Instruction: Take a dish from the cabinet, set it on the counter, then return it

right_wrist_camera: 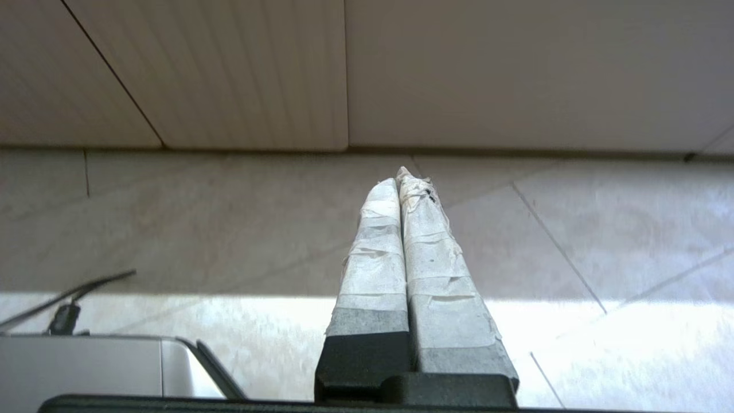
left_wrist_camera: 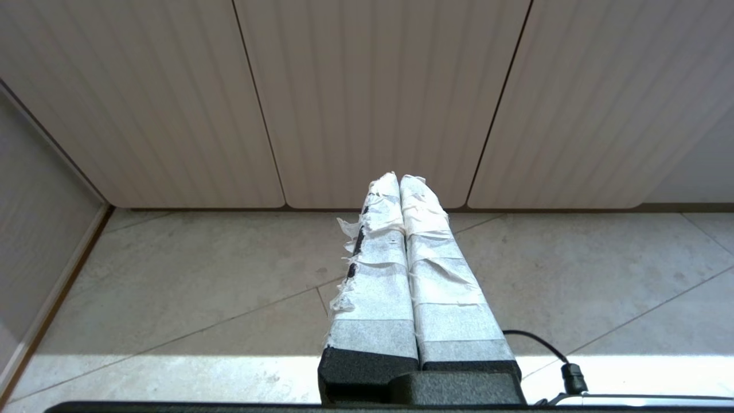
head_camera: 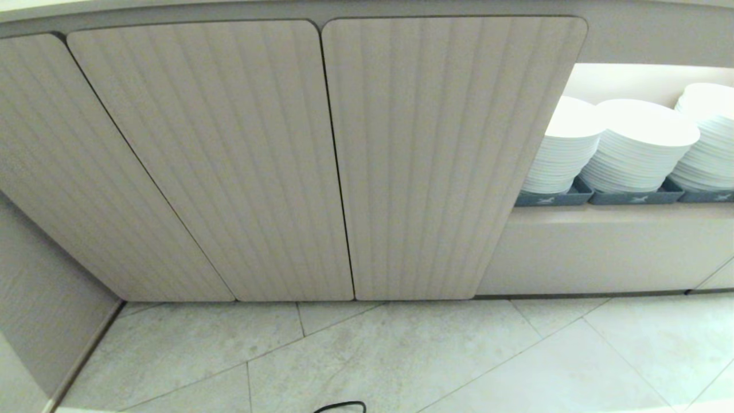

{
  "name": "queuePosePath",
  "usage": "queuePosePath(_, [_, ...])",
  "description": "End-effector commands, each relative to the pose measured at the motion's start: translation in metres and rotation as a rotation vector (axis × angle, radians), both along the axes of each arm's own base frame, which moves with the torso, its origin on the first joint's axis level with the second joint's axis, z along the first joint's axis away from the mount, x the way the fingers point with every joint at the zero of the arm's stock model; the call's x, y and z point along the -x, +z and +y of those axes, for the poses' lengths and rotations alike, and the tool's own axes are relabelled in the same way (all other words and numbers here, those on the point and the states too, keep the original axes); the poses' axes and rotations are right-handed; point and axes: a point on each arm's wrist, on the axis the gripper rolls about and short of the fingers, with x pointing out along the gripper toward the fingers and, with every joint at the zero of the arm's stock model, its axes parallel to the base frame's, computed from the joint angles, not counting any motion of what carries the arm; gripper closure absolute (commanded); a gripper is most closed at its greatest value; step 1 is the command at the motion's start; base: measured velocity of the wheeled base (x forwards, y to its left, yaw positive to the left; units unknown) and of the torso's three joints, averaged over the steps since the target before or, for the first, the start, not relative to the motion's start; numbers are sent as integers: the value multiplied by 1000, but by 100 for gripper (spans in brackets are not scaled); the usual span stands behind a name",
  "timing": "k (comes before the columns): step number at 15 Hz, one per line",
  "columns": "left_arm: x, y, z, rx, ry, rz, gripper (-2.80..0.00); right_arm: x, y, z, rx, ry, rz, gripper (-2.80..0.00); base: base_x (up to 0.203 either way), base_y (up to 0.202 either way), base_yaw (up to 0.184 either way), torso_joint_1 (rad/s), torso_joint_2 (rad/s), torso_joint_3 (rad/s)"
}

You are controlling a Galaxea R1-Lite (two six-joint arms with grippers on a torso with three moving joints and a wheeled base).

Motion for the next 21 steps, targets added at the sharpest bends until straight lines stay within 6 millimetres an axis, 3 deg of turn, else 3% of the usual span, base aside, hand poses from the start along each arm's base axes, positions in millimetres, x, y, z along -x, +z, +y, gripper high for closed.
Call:
queuePosePath(1, [0,0,0,0,-1,0,0,8,-2,0,-1,7,-101,0,0,0,0,0,0,0])
queuePosePath(21, [0,0,0,1,0,-2,0,9,-3,0,-40,0,-110,0,0,0,0,0,0,0])
